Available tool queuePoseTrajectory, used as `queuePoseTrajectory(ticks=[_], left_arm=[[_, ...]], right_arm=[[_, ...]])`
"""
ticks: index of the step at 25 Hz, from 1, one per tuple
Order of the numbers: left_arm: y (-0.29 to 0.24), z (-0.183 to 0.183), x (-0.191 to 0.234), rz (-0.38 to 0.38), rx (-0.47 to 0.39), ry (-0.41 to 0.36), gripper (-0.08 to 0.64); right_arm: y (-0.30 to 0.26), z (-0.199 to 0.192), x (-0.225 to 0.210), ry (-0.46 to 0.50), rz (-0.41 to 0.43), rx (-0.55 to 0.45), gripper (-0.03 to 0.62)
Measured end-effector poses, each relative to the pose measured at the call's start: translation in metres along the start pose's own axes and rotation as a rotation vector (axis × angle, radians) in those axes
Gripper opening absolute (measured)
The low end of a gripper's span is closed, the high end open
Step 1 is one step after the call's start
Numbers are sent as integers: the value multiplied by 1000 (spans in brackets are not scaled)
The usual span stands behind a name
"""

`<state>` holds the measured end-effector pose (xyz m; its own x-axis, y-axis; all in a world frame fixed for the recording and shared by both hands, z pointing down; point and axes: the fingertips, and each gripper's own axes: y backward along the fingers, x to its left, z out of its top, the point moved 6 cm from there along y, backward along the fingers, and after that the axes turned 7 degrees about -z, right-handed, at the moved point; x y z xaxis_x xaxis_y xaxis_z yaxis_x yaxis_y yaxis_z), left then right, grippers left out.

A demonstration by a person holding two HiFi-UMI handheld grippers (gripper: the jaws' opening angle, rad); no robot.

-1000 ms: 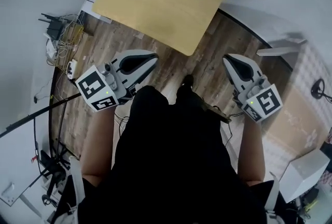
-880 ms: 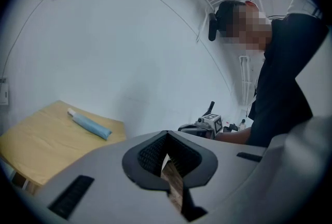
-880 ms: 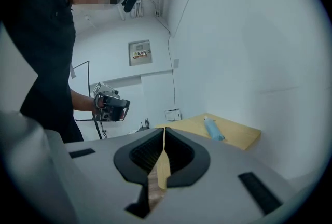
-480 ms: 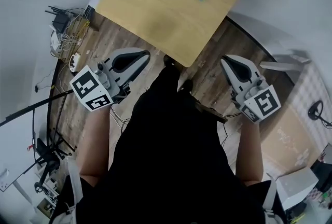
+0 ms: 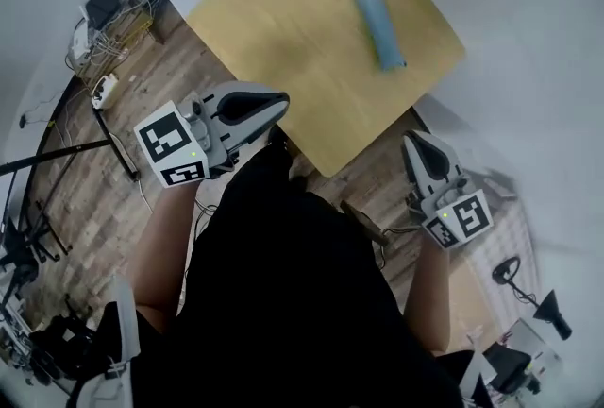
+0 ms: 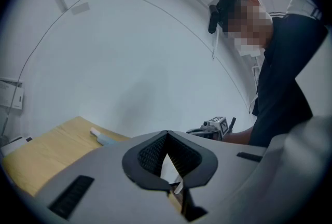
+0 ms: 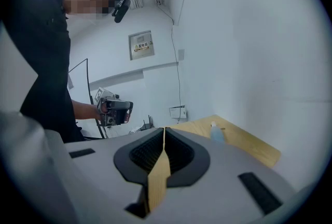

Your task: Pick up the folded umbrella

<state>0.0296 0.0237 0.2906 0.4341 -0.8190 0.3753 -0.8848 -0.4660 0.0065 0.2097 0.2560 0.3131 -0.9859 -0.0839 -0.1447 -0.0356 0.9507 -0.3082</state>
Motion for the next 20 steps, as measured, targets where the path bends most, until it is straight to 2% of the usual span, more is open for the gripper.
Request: queuePoseTrajectory(ticks=[6,12,17,18,20], left_arm=[[19,6,59,26,-77,21,11],[34,-25,108,60,-71,121,11],[43,-39,135,150,-127,186,12],[43,-41,137,172,-132,188,11],[39,-46,143,222,-138,189,11]], right_arm=[[-61,22,-12,3,44,65,20],[-118,10,-27,-34,82,213,20],[-145,16,-52,-64,122,233,25],[-149,16,-59,-67,141,232,53],[-162,10,-75,-64,182,248,175]])
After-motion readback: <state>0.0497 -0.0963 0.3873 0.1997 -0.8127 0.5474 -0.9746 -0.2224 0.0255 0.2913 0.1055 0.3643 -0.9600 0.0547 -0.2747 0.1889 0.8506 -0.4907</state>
